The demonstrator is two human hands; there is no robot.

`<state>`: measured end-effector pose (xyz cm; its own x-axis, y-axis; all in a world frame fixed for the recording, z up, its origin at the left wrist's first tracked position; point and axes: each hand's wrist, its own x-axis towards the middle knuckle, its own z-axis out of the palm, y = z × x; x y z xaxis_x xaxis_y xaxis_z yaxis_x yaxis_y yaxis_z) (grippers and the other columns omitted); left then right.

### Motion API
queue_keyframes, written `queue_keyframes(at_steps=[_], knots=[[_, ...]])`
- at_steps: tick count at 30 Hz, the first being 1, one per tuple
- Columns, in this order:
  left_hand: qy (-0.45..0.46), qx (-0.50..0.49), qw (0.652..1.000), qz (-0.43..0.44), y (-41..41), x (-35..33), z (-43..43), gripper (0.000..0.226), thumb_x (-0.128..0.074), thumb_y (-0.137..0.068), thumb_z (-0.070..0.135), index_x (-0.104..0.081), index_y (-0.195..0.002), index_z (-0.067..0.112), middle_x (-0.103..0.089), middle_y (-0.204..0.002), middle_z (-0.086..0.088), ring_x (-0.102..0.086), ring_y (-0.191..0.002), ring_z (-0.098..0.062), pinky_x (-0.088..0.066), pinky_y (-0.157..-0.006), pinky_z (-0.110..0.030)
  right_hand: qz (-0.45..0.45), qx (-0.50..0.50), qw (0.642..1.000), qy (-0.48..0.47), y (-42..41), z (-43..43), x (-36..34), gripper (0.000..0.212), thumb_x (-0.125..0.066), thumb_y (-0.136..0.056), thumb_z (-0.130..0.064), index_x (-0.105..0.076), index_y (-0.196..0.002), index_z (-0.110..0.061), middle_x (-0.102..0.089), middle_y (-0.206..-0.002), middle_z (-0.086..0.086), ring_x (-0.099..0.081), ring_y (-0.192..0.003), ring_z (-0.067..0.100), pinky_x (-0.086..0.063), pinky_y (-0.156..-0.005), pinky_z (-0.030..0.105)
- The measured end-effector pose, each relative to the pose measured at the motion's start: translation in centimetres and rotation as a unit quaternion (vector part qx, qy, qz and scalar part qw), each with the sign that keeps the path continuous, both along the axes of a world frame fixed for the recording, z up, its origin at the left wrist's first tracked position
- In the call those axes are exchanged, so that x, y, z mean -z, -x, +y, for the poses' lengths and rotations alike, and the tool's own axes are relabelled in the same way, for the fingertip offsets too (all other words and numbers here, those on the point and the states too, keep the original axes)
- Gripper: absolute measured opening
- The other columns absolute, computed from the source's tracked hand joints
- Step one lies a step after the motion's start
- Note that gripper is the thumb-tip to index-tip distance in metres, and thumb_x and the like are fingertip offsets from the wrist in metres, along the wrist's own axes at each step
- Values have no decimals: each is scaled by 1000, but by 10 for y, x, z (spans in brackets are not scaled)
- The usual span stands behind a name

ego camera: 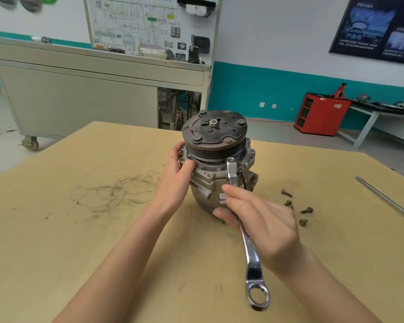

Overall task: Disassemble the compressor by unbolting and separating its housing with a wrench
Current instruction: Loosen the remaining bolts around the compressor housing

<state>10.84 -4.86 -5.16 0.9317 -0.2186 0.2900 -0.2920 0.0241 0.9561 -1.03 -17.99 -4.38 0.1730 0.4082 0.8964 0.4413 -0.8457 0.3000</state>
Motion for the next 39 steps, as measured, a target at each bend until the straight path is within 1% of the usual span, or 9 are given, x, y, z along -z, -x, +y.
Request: queue_keyframes(at_steps=[4, 8, 14, 17, 24, 28, 30, 34, 39], knots=[[-7, -5, 1000, 4, 0, -1, 0, 44, -42, -98, 21, -34, -139, 32, -56, -130, 2, -54, -117, -16, -44, -100, -38, -2, 7, 1000, 2, -3, 0, 10, 29, -68, -87, -15, -70, -66, 5, -72, -81, 17, -66, -54, 21, -52, -47, 27], [-9, -5, 1000, 4, 1, -2, -1, 46, -42, -98, 20, -33, -142, 30, -54, -131, 5, -53, -119, -18, -42, -104, -44, 28, 8, 999, -26, -2, -2, 19, 29, -66, -88, -16, -70, -68, 6, -72, -85, 16, -66, -58, 23, -52, -49, 28], [-1, -1, 1000, 6, 0, -2, -1, 46, -41, -99, 19, -31, -143, 28, -51, -132, 6, -53, -119, -16, -44, -103, -40, 98, 2, 984, -150, 6, -4, 27, 24, -62, -89, -17, -71, -94, 5, -66, -112, 14, -67, -94, 14, -52, -82, 19], [-1, -2, 1000, 10, 0, -1, -1, 46, -41, -100, 21, -30, -144, 29, -52, -133, 3, -54, -118, -16, -45, -99, -34, 89, 37, 984, -147, 6, -5, 27, 25, -62, -86, -11, -69, -104, 5, -66, -114, 14, -68, -98, 17, -54, -84, 27], [-1, -4, 1000, -1, 0, 0, 0, 46, -41, -99, 22, -30, -143, 31, -51, -131, 9, -53, -113, -4, -44, -95, -28, 67, 102, 989, -84, 6, 6, 25, 22, -62, -80, -4, -72, -98, 6, -69, -105, 17, -71, -88, 22, -54, -79, 27], [-7, 3, 1000, 3, 0, 1, 1, 47, -40, -100, 23, -28, -144, 31, -48, -122, 21, -50, -96, 21, -41, -76, -6, 151, -11, 979, -136, 7, -19, 17, 24, -57, -85, -6, -70, -103, 2, -67, -114, 13, -68, -94, 13, -54, -83, 22], [-10, 5, 1000, 6, 0, 0, 1, 48, -40, -100, 25, -27, -146, 31, -47, -126, 17, -49, -98, 16, -40, -77, -8, 267, -129, 930, -216, 5, -41, 8, 26, -56, -86, -8, -70, -106, -2, -66, -119, 9, -66, -104, 12, -53, -85, 23], [-11, 0, 1000, 0, 0, -1, 1, 49, -39, -100, 25, -27, -147, 30, -44, -131, 12, -52, -111, -2, -43, -92, -22, 493, -301, 715, -394, -12, -74, -13, 28, -58, -83, -10, -73, -106, -18, -71, -107, 6, -70, -91, 26, -57, -75, 31], [-11, 1, 1000, -5, 1, -1, 1, 48, -39, -100, 23, -28, -147, 28, -44, -128, 15, -50, -111, 0, -41, -97, -26, 569, -341, 582, -471, -44, -91, -22, 30, -51, -81, -5, -76, -93, -17, -71, -75, 10, -68, -67, 21, -55, -62, 29]])
